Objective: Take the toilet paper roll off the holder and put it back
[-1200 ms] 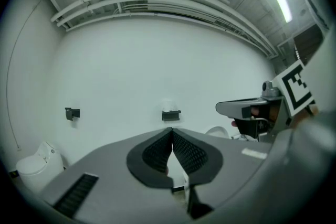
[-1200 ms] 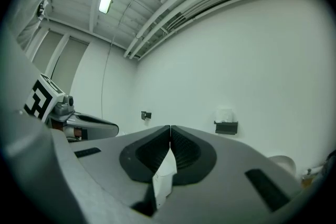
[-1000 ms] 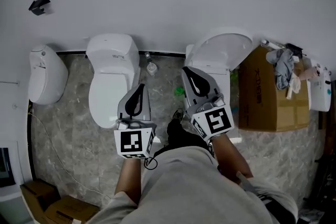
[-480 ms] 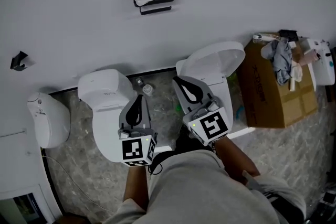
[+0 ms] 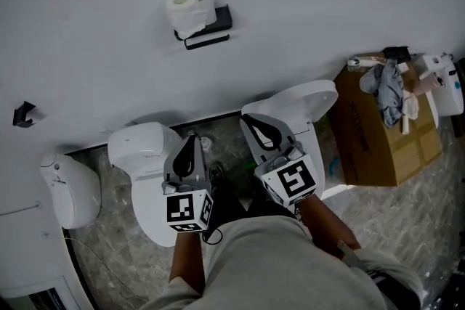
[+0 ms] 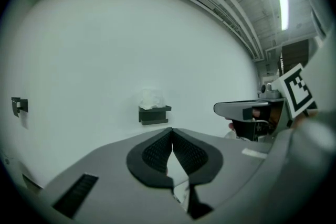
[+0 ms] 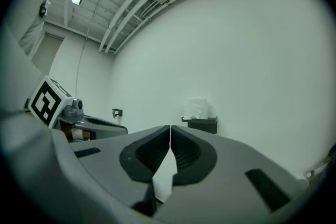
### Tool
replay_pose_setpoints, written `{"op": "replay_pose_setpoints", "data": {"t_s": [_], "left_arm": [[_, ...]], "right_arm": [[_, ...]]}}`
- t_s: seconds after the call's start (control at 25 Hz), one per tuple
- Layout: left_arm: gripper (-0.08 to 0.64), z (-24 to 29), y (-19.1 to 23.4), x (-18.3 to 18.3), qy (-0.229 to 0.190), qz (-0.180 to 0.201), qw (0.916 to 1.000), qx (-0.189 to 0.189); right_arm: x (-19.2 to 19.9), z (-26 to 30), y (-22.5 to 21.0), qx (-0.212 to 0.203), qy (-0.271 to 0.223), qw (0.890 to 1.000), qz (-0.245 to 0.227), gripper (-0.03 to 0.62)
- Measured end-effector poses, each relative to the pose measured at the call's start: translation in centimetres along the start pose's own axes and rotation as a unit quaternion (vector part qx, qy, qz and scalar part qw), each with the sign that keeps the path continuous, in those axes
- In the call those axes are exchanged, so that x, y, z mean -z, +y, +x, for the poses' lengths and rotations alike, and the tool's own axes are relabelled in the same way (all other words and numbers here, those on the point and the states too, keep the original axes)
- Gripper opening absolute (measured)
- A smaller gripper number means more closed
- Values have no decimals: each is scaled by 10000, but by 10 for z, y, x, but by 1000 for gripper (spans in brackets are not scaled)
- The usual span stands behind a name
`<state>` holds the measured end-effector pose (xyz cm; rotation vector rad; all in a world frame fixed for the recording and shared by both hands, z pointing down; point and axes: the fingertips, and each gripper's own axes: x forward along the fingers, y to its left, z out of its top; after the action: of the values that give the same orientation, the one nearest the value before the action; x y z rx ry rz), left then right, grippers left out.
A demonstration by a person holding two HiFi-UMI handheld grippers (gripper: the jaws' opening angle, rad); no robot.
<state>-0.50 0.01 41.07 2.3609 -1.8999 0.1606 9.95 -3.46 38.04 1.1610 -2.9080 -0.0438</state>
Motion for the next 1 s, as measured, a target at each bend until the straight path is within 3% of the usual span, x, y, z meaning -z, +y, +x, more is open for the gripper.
{"op": "replay_pose_setpoints", "data": {"t_s": [0.52, 0.68, 0.88, 0.92, 1.0], "left_arm": [[11, 104, 64, -20, -139, 83, 9980, 617], [12, 135, 97, -24, -179, 46, 9976, 668], [11, 166, 131, -30, -220, 7, 9963, 828], [11, 171, 136, -30, -214, 0, 9961, 858], [11, 181, 144, -32, -215, -15, 9956, 916]], "right_arm": [[-10, 93, -47, 465, 143, 9986, -215, 6], [-8, 132, -55, 520, 416, 9975, -217, 6], [-21, 176, -69, 785, 89, 9967, -207, 8], [-22, 183, -70, 792, 99, 9966, -208, 13], [-23, 195, -71, 787, 117, 9966, -201, 92]]}}
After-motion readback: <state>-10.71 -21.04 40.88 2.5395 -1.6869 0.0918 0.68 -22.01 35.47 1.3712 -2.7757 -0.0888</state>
